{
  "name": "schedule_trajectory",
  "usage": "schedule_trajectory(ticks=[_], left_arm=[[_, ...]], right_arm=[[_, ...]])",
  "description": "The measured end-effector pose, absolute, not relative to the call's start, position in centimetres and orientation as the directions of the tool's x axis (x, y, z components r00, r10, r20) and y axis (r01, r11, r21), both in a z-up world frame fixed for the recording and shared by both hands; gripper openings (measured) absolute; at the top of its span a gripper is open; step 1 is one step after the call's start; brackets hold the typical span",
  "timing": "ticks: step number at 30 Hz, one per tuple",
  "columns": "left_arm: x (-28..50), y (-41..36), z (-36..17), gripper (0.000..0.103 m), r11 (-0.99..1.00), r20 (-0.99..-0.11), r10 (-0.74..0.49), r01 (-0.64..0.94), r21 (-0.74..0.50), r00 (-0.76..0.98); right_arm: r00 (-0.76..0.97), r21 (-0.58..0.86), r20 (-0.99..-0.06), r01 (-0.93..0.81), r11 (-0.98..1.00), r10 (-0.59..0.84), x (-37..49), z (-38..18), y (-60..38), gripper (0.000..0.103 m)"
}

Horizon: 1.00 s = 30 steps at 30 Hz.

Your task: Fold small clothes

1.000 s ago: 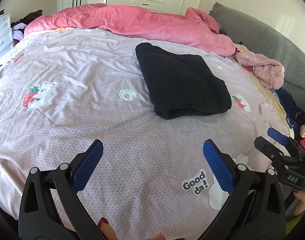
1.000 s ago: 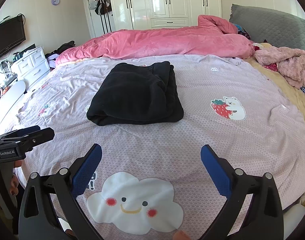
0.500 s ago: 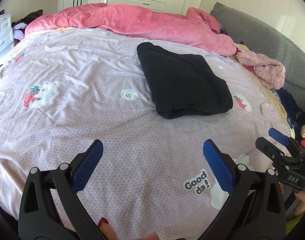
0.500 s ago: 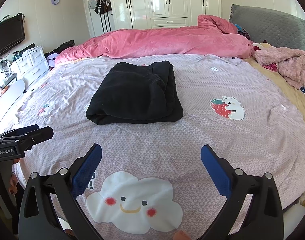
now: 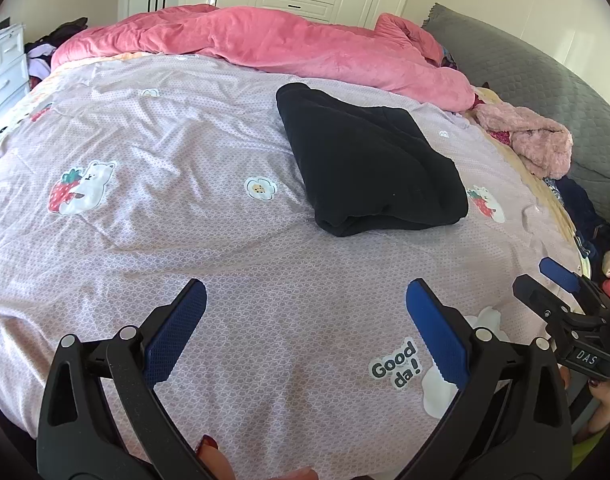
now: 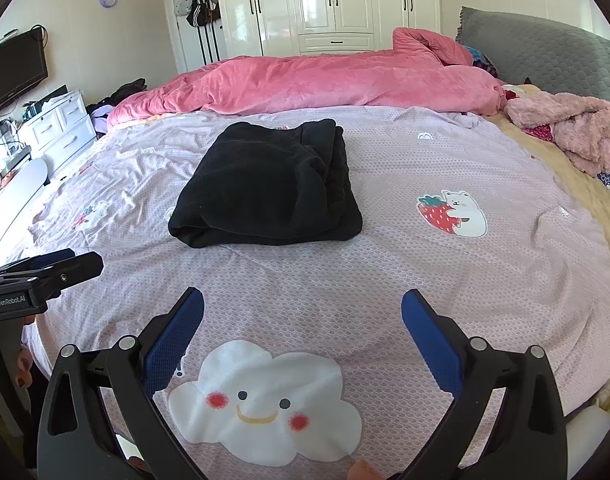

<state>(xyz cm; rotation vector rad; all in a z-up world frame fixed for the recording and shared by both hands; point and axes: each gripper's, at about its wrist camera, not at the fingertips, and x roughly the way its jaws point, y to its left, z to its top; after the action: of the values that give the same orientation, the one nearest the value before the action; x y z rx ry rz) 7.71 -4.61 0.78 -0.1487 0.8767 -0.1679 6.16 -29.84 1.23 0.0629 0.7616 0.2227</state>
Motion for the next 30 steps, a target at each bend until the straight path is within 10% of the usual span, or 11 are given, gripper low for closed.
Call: schedule_trajectory(ticks=[19,30], left_arm=[[7.6,-3.7,0.1,0.094,0.971,-0.785,-0.230,0.079,-0.226,0.575],[7.8,5.9,0.1,0.094,0.986,-0.792,-0.089,-0.059,-0.156,0.604]], right_arm=[[0.702,0.107,-0.698,-0.095,0.990,0.143,5.9,1.0,-30.8,0.099],[0.688,0.065,-0.694,0.354,0.933,-0.213,-0.2,-0.9,-43.9,0.099]])
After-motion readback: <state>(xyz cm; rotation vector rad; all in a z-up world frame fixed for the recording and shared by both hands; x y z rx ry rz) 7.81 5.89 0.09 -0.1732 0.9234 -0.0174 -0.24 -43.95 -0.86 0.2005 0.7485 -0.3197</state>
